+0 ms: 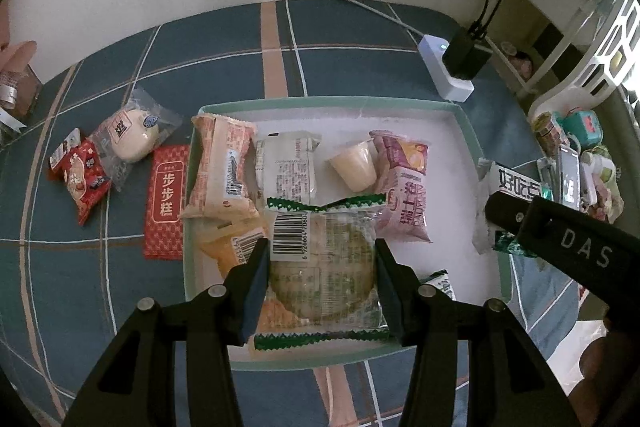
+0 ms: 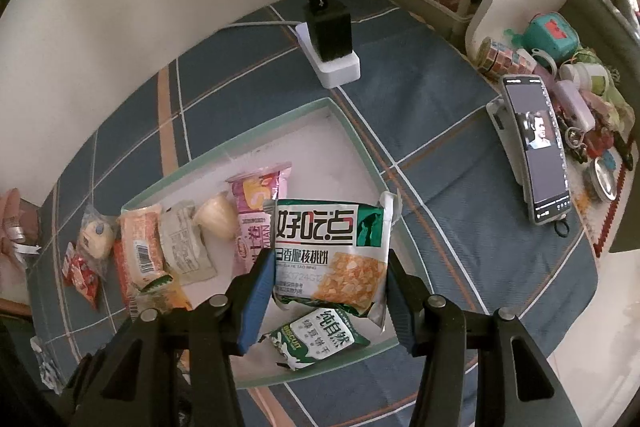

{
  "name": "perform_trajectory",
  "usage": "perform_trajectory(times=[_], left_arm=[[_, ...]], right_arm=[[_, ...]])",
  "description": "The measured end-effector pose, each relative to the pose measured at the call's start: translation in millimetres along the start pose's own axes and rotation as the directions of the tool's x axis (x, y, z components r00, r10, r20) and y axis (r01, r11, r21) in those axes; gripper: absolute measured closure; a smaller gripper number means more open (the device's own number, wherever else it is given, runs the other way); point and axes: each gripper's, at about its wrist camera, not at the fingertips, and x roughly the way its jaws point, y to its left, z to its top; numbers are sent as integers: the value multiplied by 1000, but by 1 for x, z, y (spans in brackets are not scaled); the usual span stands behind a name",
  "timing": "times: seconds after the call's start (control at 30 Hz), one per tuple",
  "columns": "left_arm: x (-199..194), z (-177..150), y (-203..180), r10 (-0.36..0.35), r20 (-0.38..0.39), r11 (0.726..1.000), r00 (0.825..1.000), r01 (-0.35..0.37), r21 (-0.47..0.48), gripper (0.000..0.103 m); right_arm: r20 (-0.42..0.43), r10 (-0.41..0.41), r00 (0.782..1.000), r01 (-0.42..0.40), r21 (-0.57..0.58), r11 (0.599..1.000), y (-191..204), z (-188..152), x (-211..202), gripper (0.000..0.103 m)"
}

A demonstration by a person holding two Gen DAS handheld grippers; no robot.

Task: Organize snacks
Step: 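Lift both held packs and carry them over the white tray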

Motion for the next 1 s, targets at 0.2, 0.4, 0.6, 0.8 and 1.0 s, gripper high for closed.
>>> perform_trajectory(times=[0.2, 0.4, 0.6, 0.8, 1.0], left_arm=[[9, 0, 3, 15, -18, 1000, 1000, -15, 2, 51], [13, 1, 3, 24, -24, 1000, 999, -24, 6, 51], [17, 2, 3, 31, -26, 999, 999, -30, 13, 51], [22, 1, 3, 36, -34, 999, 999, -36, 17, 51], [25, 2, 4, 45, -36, 999, 998, -45, 18, 51]], right_arm=[[-25, -4, 1000, 4, -6, 1000, 3, -1, 8, 47], [-51, -10, 999, 9, -11, 1000, 4, -2, 17, 47], [-70, -12, 997, 11, -5, 1000, 4, -3, 24, 47], [-90, -12, 996, 11, -9, 1000, 7, -5, 33, 47], [-111, -21, 994, 21, -5, 1000, 6, -7, 43, 47]])
